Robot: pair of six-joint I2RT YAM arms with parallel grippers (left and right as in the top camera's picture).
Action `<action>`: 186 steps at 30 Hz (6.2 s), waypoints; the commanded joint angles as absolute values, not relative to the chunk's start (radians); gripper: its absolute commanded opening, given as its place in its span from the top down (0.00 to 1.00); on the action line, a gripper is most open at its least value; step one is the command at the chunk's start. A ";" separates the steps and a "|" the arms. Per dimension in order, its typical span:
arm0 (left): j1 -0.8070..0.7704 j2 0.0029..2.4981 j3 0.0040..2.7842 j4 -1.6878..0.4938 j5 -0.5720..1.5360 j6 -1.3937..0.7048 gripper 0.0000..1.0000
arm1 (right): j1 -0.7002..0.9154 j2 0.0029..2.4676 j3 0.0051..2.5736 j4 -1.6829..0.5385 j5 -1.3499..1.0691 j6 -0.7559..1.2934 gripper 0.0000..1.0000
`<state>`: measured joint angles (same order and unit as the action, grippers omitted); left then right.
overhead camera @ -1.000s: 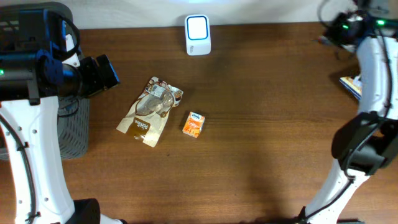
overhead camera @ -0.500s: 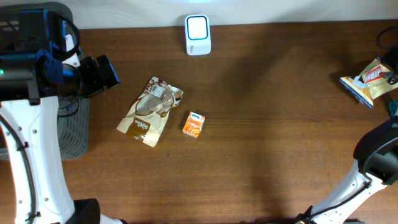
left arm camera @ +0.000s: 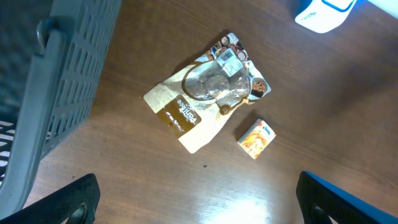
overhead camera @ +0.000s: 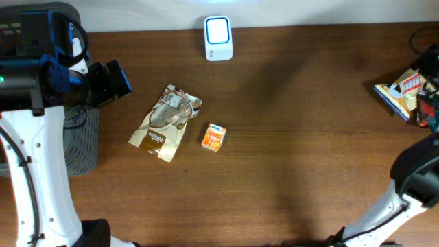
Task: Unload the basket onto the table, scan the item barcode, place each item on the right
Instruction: 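Carry the hex wrench pack right and place it on the snack bag, then reach the right gripper down to the orange Kleenex pack, then grasp the Kleenex pack and lift it toward the scanner, then hold the Kleenex pack in front of the white scanner, then carry the Kleenex pack right and drop it on the pile, then reach the right gripper to the pastry bag and grasp its top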
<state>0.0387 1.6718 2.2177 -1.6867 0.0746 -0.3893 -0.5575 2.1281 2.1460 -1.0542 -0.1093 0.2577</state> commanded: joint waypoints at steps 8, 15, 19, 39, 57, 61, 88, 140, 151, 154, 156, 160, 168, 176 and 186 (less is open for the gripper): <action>0.035 1.668 2.219 -1.688 0.071 -0.399 0.01 | -0.155 2.084 2.141 -1.518 -0.588 -0.101 0.22; 0.035 1.668 2.219 -1.688 0.071 -0.399 0.01 | 0.254 2.141 2.124 -1.455 -0.318 -0.101 0.21; 0.035 1.668 2.219 -1.688 0.071 -0.399 0.01 | 0.453 2.185 2.117 -1.327 -0.120 -0.101 0.24; 0.035 1.668 2.219 -1.688 0.071 -0.399 0.01 | 0.560 2.402 2.022 -1.265 -0.177 0.115 0.93; 0.035 1.668 2.219 -1.688 0.071 -0.399 0.01 | 0.595 2.300 1.981 -1.113 -0.331 -0.239 0.66; 0.035 1.668 2.219 -1.688 0.071 -0.399 0.01 | 0.594 2.302 1.848 -1.103 -0.329 -0.232 0.73; 0.035 1.668 2.219 -1.688 0.071 -0.399 0.01 | 0.595 2.251 1.694 -1.243 -0.366 -0.622 0.56; 0.035 1.668 2.219 -1.688 0.071 -0.399 0.01 | 0.382 2.366 2.071 -0.010 0.744 -0.170 0.96; 0.035 1.668 2.219 -1.688 0.071 -0.399 0.01 | -0.162 2.182 2.070 -0.853 0.711 0.275 0.96; 0.035 1.668 2.219 -1.688 0.071 -0.399 0.01 | -0.332 2.186 2.069 -0.927 0.588 0.275 0.96; 0.035 1.668 2.219 -1.688 0.071 -0.399 0.01 | -0.399 2.189 2.069 -0.932 0.540 0.275 0.96; 0.035 1.668 2.219 -1.688 0.071 -0.399 0.01 | -0.487 2.229 2.068 -0.933 0.530 0.275 0.66; 0.035 1.668 2.219 -1.688 0.071 -0.399 0.01 | -0.485 2.178 2.070 -0.943 0.467 0.267 0.22; 0.035 1.668 2.219 -1.688 0.071 -0.399 0.01 | -0.340 1.953 2.070 -0.992 -0.390 0.268 0.17; 0.035 1.668 2.219 -1.688 0.071 -0.399 0.01 | 0.159 2.068 2.068 -1.111 -0.543 0.274 0.00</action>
